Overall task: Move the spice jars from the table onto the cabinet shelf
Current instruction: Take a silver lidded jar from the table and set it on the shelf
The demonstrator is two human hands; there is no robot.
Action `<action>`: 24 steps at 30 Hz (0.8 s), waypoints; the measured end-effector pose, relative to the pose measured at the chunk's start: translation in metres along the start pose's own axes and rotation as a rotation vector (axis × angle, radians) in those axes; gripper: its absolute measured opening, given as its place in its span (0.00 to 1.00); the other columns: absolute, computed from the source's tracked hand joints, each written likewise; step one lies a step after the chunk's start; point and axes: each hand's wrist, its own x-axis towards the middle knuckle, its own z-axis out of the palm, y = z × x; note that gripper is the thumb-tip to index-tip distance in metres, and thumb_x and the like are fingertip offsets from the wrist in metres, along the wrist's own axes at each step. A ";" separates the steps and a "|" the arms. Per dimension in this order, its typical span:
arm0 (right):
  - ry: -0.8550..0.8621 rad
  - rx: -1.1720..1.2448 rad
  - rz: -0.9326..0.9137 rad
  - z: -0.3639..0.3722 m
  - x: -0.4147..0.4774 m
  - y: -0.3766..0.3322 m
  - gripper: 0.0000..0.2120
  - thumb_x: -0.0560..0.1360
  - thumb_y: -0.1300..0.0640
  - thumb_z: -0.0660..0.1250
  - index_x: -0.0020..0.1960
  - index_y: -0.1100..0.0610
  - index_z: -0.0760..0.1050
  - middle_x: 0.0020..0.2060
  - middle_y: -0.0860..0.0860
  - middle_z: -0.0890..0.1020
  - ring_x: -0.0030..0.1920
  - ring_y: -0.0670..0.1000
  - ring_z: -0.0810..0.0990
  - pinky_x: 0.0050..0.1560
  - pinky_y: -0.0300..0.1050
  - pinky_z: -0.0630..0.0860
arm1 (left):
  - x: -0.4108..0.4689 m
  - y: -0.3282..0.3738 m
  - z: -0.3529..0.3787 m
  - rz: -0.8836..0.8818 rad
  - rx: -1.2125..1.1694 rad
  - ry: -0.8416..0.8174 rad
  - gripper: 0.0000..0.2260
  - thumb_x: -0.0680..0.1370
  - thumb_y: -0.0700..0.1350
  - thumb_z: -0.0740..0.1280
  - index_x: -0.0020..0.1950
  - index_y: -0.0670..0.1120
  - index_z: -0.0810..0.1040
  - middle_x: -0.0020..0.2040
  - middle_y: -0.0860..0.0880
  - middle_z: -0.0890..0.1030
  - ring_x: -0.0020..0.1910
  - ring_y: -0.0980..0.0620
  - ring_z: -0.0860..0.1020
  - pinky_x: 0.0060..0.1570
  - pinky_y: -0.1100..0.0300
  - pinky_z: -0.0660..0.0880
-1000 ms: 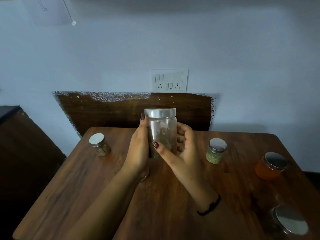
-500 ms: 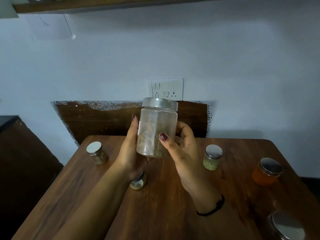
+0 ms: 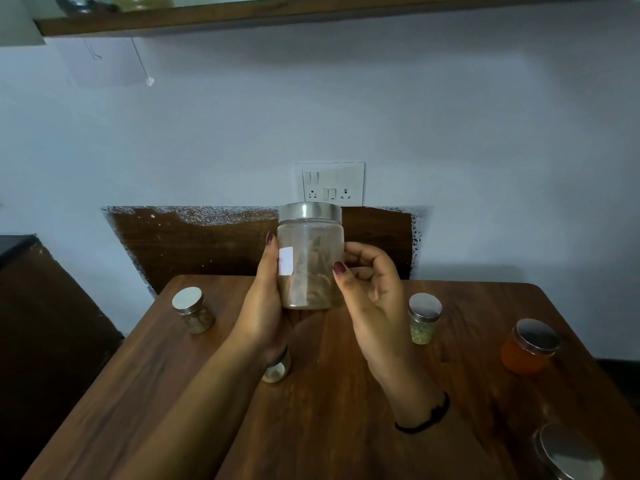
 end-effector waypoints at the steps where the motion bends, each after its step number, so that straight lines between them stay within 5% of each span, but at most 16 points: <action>1: 0.001 -0.020 -0.018 0.000 0.000 -0.001 0.21 0.74 0.46 0.70 0.64 0.52 0.75 0.56 0.49 0.81 0.54 0.50 0.82 0.50 0.45 0.81 | 0.000 0.000 0.000 0.013 0.016 -0.002 0.28 0.83 0.61 0.49 0.65 0.44 0.78 0.59 0.40 0.84 0.58 0.43 0.83 0.57 0.48 0.80; 5: -0.028 -0.100 -0.060 -0.001 -0.001 -0.005 0.29 0.72 0.40 0.70 0.69 0.50 0.70 0.62 0.50 0.77 0.56 0.51 0.82 0.48 0.51 0.83 | -0.002 0.001 0.005 0.097 0.131 0.000 0.25 0.84 0.60 0.50 0.64 0.47 0.79 0.60 0.40 0.83 0.61 0.42 0.82 0.62 0.43 0.77; 9: -0.066 -0.205 -0.042 -0.001 -0.006 -0.003 0.37 0.67 0.36 0.74 0.71 0.46 0.67 0.64 0.46 0.75 0.60 0.49 0.79 0.51 0.51 0.83 | -0.001 -0.001 0.006 0.181 0.249 0.070 0.28 0.77 0.71 0.57 0.62 0.53 0.80 0.62 0.43 0.81 0.62 0.43 0.80 0.63 0.39 0.75; 16: -0.092 -0.179 0.024 -0.005 -0.013 0.000 0.41 0.64 0.39 0.77 0.72 0.46 0.66 0.64 0.44 0.76 0.63 0.49 0.78 0.55 0.50 0.82 | -0.003 -0.009 0.013 0.180 0.210 0.084 0.32 0.73 0.70 0.63 0.66 0.48 0.76 0.62 0.41 0.80 0.61 0.43 0.81 0.61 0.37 0.77; 20: -0.107 -0.059 0.089 -0.011 -0.015 -0.004 0.37 0.66 0.51 0.80 0.70 0.50 0.68 0.60 0.44 0.79 0.59 0.45 0.81 0.52 0.41 0.81 | -0.004 -0.009 0.011 0.118 0.156 0.078 0.31 0.76 0.71 0.59 0.67 0.49 0.77 0.64 0.43 0.80 0.64 0.44 0.79 0.65 0.42 0.74; 24: -0.141 0.016 0.170 -0.010 -0.017 -0.003 0.37 0.63 0.49 0.81 0.69 0.49 0.70 0.58 0.43 0.81 0.58 0.44 0.81 0.51 0.40 0.80 | -0.006 -0.011 0.006 0.058 0.113 0.069 0.27 0.82 0.63 0.50 0.65 0.48 0.79 0.59 0.43 0.84 0.61 0.44 0.81 0.63 0.47 0.76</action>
